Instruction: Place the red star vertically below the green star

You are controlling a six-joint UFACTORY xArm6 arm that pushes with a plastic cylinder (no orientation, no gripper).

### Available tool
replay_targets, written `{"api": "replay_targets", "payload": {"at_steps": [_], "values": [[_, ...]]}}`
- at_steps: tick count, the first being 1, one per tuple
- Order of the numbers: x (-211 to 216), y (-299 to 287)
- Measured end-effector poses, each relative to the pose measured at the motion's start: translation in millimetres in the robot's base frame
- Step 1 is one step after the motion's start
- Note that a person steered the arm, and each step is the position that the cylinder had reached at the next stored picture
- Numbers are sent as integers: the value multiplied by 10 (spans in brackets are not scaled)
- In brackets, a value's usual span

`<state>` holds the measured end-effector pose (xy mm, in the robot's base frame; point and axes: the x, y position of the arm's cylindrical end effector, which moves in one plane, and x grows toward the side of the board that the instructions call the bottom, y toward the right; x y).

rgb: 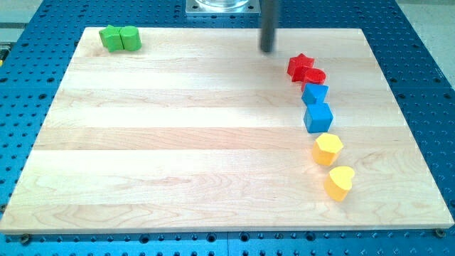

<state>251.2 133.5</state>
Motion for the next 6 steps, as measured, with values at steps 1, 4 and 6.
{"api": "replay_targets", "payload": {"at_steps": [1,4,6], "values": [[313,206],[1036,-473],[1416,-2493]]}}
